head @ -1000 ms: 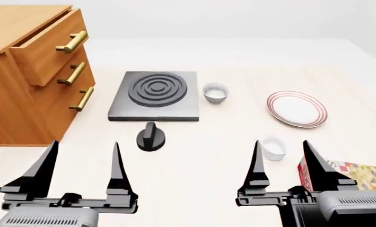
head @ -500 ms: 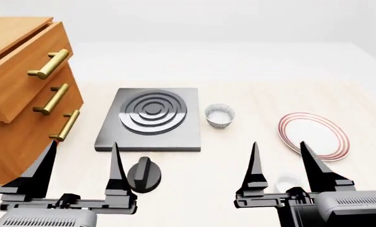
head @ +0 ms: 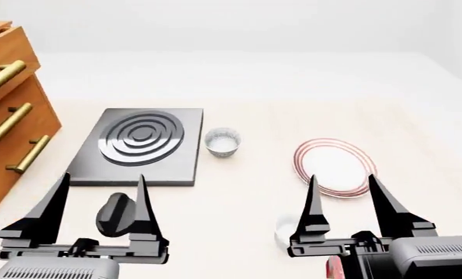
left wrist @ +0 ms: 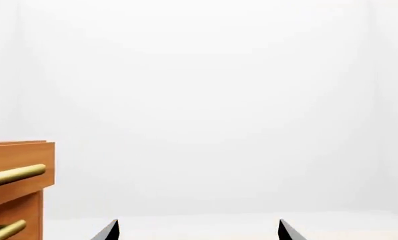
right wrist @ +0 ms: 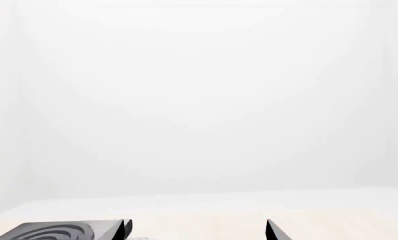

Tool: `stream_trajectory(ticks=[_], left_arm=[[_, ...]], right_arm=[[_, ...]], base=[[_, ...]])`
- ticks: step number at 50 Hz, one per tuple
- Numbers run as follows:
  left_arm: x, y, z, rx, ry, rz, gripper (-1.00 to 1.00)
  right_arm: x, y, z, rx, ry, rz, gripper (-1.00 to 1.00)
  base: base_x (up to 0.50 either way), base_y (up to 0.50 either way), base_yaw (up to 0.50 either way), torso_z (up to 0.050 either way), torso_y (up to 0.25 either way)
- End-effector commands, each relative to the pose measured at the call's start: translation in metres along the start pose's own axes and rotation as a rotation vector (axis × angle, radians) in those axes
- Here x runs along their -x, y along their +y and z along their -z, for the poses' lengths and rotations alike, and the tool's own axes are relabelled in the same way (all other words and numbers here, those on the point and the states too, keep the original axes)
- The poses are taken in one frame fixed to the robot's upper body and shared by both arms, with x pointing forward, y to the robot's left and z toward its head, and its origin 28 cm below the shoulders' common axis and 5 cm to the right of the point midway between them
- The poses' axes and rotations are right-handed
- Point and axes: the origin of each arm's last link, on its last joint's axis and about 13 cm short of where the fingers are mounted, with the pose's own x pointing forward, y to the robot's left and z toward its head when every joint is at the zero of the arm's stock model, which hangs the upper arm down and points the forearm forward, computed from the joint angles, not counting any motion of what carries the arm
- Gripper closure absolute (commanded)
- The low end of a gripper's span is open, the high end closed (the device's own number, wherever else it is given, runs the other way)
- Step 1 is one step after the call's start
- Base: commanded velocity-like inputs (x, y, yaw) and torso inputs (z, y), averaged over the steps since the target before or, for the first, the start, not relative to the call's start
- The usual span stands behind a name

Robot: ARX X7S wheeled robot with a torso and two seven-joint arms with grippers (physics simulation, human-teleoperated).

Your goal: Pick the akita bowl next to the cookies box and place it on the plate.

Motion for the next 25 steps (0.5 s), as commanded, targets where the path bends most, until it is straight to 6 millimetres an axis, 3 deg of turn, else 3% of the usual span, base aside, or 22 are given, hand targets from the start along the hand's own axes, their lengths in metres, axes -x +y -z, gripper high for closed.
stream_trajectory(ticks=[1, 25], left_arm=[[0.0002, -0.0010, 0.0004, 0.000, 0.000, 0.007, -1.00], [0.0004, -0.0009, 0.0010, 0.000, 0.001, 0.009, -1.00]], right_arm=[[-0.0005, -0.0003, 0.0005, -0.005, 0.003, 0.000, -1.00], [-0.0006, -0.0004, 0.0004, -0.007, 0.006, -0.004, -1.00]], base=[[0.00, -0.50, 0.00, 0.000, 0.000], [0.00, -0.50, 0.00, 0.000, 0.000]])
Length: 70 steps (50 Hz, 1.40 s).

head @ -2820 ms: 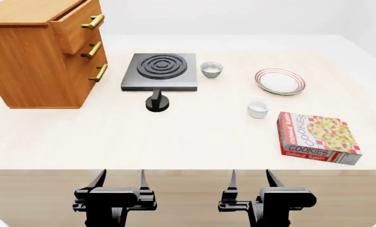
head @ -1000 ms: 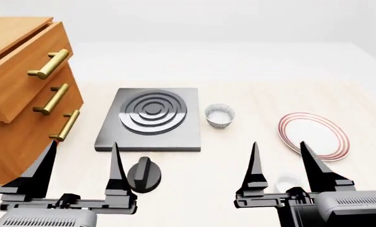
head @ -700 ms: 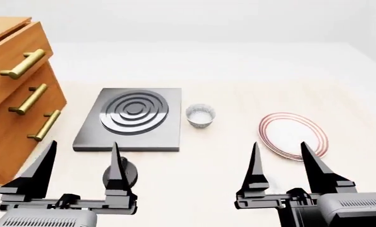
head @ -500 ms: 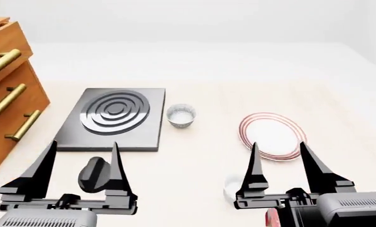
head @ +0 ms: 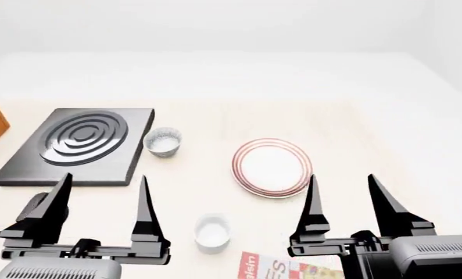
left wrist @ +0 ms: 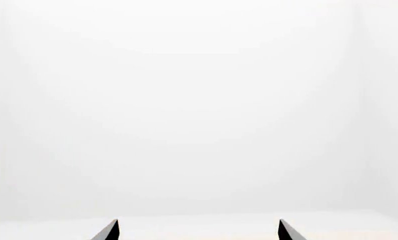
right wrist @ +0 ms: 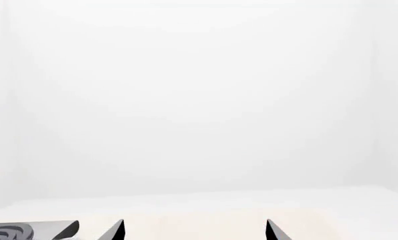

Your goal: Pick the akita bowl next to the cookies box and place it on the plate.

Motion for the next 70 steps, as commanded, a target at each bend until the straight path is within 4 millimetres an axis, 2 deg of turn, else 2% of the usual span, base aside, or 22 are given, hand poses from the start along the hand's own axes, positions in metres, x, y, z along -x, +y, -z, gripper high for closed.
stream_trajectory(ticks=[1, 14, 52, 53, 55, 56, 58, 59, 60, 61, 62, 63, 65, 70], left_arm=[[0.000, 0.000, 0.000, -0.001, 0.000, 0.001, -1.00], [0.000, 0.000, 0.000, -0.001, 0.000, 0.002, -1.00], [0.001, -0.001, 0.000, 0.001, 0.001, 0.003, -1.00], [0.000, 0.000, 0.002, 0.001, 0.005, 0.005, -1.00], [0.000, 0.000, 0.001, 0.002, 0.004, 0.002, -1.00], [0.000, 0.001, 0.001, 0.001, 0.001, -0.004, -1.00], [0.000, 0.001, 0.001, 0.001, 0.002, -0.003, -1.00], [0.000, -0.002, 0.004, -0.018, 0.007, 0.007, -1.00], [0.000, -0.002, 0.004, -0.018, 0.006, 0.008, -1.00], [0.000, -0.002, 0.004, -0.018, 0.004, 0.008, -1.00], [0.000, -0.002, 0.004, -0.018, 0.004, 0.007, -1.00], [0.000, -0.002, 0.004, -0.019, 0.005, 0.007, -1.00], [-0.001, -0.003, 0.006, -0.022, 0.009, 0.007, -1.00], [0.000, -0.004, 0.006, -0.025, 0.010, 0.013, -1.00]], right_arm=[[0.000, 0.000, 0.000, -0.001, 0.002, -0.001, -1.00], [0.000, 0.000, 0.001, -0.007, -0.007, 0.000, -1.00], [0.001, 0.001, 0.001, -0.005, -0.008, -0.014, -1.00], [-0.004, -0.011, -0.022, 0.021, -0.011, -0.009, -1.00], [-0.005, -0.016, -0.034, 0.034, -0.008, -0.013, -1.00], [-0.009, -0.028, -0.047, 0.088, 0.016, 0.013, -1.00], [-0.012, -0.035, -0.056, 0.076, 0.048, 0.011, -1.00], [-0.015, -0.081, -0.049, 0.183, 0.286, 0.202, -1.00], [-0.005, -0.123, -0.053, 0.226, 0.497, 0.250, -1.00], [-0.010, -0.137, -0.089, 0.299, 0.466, 0.254, -1.00], [-0.016, -0.136, -0.118, 0.349, 0.461, 0.156, -1.00], [-0.021, -0.130, -0.136, 0.385, 0.520, 0.034, -1.00], [-0.014, -0.121, -0.142, 0.229, 0.613, -0.098, -1.00], [-0.010, -0.127, -0.148, 0.232, 0.667, -0.120, -1.00]], base=[[0.00, -0.50, 0.00, 0.000, 0.000], [0.00, -0.50, 0.00, 0.000, 0.000], [0.00, -0.06, 0.00, 0.000, 0.000], [0.00, 0.00, 0.00, 0.000, 0.000], [0.00, 0.00, 0.00, 0.000, 0.000], [0.00, 0.00, 0.00, 0.000, 0.000], [0.00, 0.00, 0.00, 0.000, 0.000], [0.00, 0.00, 0.00, 0.000, 0.000], [0.00, 0.00, 0.00, 0.000, 0.000], [0.00, 0.00, 0.00, 0.000, 0.000], [0.00, 0.00, 0.00, 0.000, 0.000], [0.00, 0.00, 0.00, 0.000, 0.000], [0.00, 0.00, 0.00, 0.000, 0.000], [0.00, 0.00, 0.00, 0.000, 0.000]])
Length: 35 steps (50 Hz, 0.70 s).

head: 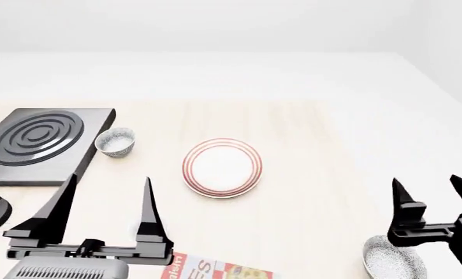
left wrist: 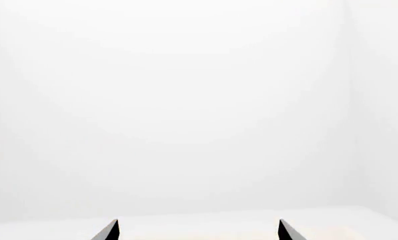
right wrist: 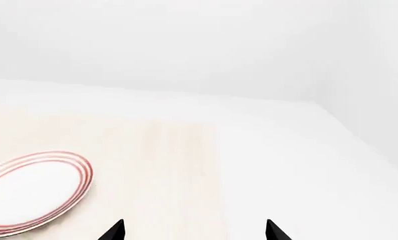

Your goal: Pick the akita bowl next to the cookies box and place it on the plate.

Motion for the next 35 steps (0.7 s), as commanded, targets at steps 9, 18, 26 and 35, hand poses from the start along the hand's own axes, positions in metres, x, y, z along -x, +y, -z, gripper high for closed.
stream_trajectory(ticks=[9, 18, 26, 35], left_arm=[[0.000, 0.000, 0.004, -0.011, 0.012, -0.003, -1.00], [0.000, 0.000, 0.002, -0.012, 0.010, -0.002, -1.00], [-0.001, -0.001, 0.003, -0.013, 0.011, -0.002, -1.00], [-0.001, -0.001, 0.003, -0.015, 0.011, -0.001, -1.00]], right_arm=[[0.029, -0.048, -0.064, 0.136, 0.337, -0.174, -1.00], [0.029, -0.058, -0.056, 0.116, 0.611, -0.189, -1.00], [0.034, -0.063, -0.045, 0.159, 0.751, -0.224, -1.00], [0.030, -0.068, -0.038, 0.177, 0.779, -0.175, -1.00]], base=[[0.00, 0.00, 0.00, 0.000, 0.000], [0.00, 0.00, 0.00, 0.000, 0.000], [0.00, 0.00, 0.00, 0.000, 0.000], [0.00, 0.00, 0.00, 0.000, 0.000]])
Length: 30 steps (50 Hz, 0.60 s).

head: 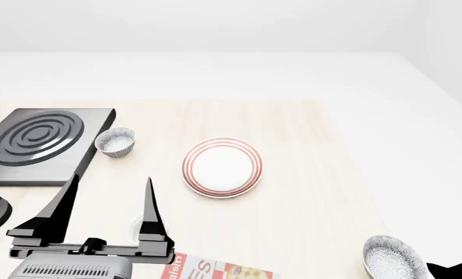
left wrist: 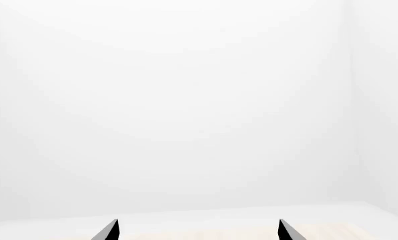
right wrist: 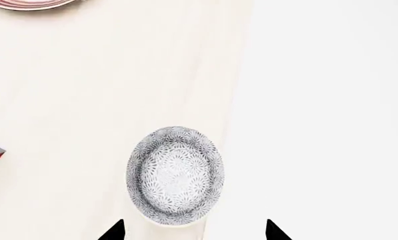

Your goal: Pick the akita bowl next to the cookies box and place it on the plate.

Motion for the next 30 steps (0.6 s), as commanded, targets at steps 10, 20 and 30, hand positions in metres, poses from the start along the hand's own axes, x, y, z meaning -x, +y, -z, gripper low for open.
stream_trajectory(ticks=[10, 20, 30], left_arm=[[0.000, -0.001, 0.001, -0.003, 0.002, 0.004, -1.00], [0.000, -0.001, 0.001, -0.001, 0.003, 0.005, -1.00], [0.000, -0.002, 0.002, -0.002, 0.004, 0.009, -1.00]], right_arm=[[-0.008, -0.024, 0.004, -0.078, 0.056, 0.069, -1.00], [-0.019, -0.030, 0.004, -0.103, 0.029, 0.080, -1.00], [-0.040, -0.035, 0.013, -0.142, 0.012, 0.096, -1.00]], base=[[0.00, 0.00, 0.00, 0.000, 0.000], [0.00, 0.00, 0.00, 0.000, 0.000], [0.00, 0.00, 0.00, 0.000, 0.000]])
